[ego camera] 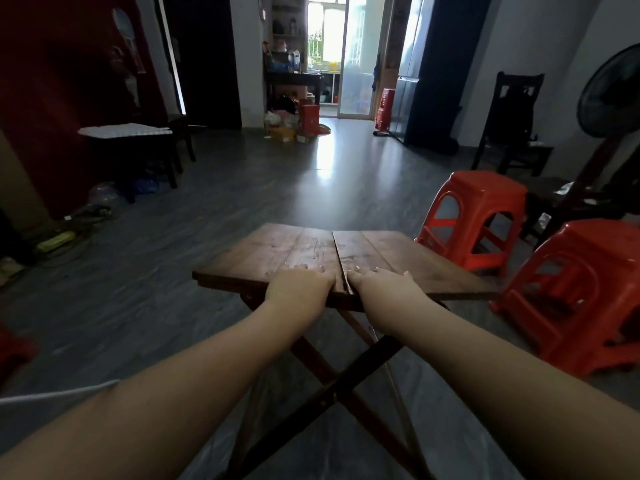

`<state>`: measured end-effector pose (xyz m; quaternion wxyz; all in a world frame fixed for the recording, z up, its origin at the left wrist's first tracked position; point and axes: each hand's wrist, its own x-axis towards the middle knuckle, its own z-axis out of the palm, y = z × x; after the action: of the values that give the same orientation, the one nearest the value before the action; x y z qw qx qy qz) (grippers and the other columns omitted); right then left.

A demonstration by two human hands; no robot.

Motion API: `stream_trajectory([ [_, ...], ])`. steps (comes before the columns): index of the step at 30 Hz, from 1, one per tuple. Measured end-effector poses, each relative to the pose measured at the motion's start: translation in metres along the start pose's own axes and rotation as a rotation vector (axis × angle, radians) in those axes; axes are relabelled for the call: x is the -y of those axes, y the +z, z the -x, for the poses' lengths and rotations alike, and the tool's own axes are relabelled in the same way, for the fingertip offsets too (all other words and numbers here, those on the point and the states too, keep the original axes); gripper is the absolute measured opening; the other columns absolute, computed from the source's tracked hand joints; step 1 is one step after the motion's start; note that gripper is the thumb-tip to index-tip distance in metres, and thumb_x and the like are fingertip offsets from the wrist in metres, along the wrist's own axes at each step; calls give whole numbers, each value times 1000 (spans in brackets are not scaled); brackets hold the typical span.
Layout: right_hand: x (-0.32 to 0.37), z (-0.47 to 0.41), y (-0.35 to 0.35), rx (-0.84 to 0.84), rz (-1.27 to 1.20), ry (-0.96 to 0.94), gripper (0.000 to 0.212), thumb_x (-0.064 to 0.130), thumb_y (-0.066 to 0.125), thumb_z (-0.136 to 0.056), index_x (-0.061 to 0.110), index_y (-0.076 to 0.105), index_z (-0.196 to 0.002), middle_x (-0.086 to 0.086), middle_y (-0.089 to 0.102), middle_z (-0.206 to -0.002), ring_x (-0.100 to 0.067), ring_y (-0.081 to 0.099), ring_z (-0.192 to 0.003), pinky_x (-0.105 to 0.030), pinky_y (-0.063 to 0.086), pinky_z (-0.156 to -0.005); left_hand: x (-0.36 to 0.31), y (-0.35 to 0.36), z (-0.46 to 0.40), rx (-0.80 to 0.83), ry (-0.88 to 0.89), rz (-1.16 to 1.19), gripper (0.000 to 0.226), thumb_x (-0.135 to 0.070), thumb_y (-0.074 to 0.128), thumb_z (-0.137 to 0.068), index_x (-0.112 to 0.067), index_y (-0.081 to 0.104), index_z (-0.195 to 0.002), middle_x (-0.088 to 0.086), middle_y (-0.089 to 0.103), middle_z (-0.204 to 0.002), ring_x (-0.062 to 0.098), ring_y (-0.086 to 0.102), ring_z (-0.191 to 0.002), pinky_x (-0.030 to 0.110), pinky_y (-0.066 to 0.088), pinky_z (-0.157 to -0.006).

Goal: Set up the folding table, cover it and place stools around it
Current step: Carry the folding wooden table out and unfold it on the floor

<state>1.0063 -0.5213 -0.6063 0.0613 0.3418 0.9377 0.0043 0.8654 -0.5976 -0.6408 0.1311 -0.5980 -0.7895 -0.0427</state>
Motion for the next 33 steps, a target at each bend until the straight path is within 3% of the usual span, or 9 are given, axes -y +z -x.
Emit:
stream_trajectory([
  [8, 16, -11, 14, 76, -40, 60, 58, 13, 58, -87, 30, 38, -138, 8, 43, -145, -24, 40, -135, -74, 27, -103, 15, 21, 8, -41, 35, 23, 19, -39, 62, -87, -33, 58, -105, -9, 66, -103, 20, 65, -98, 41, 52, -82],
  [12, 22, -7, 33, 4, -48, 69, 58, 27, 60, -91, 31, 34, -143, 10, 41, -147, -23, 38, -137, -74, 27, -102, 17, 28, 20, -2, 44, 30, 31, -37, 61, -89, -34, 54, -119, -10, 64, -120, 19, 61, -112, 44, 50, -90],
  [19, 34, 22, 50, -50, -20, 64, 74, 16, 56, -93, 23, 16, -155, 3, 25, -162, -25, 22, -149, -65, 24, -113, 9, 32, 49, -6, 68, 37, 49, -23, 43, -96, -25, 42, -145, -3, 54, -143, 25, 51, -131, 43, 40, -105],
  [26, 55, 57, 76, -12, -38, 95, 87, 21, 59, -94, 30, -1, -157, 2, 8, -166, -26, 8, -152, -66, 13, -116, 0, 42, 92, 116, 99, 15, 67, -24, 46, -99, -27, 12, -157, 3, 24, -163, 28, 25, -148, 48, 22, -119],
  [30, 68, 87, 100, 6, -61, 90, 97, 23, 64, -91, 32, -8, -156, 5, -4, -166, -26, -2, -153, -65, 7, -117, -11, 50, 131, 200, 74, 54, 76, -23, 52, -99, -27, 3, -157, 1, 10, -166, 27, 12, -152, 51, 11, -122],
  [33, 77, 109, 120, 29, -72, 84, 103, 35, 67, -89, 32, -12, -156, 5, -9, -166, -26, -7, -153, -65, 4, -117, -20, 57, 159, 250, 50, 64, 85, -32, 57, -96, -28, -1, -157, 0, 4, -167, 25, 6, -153, 51, 5, -123],
])
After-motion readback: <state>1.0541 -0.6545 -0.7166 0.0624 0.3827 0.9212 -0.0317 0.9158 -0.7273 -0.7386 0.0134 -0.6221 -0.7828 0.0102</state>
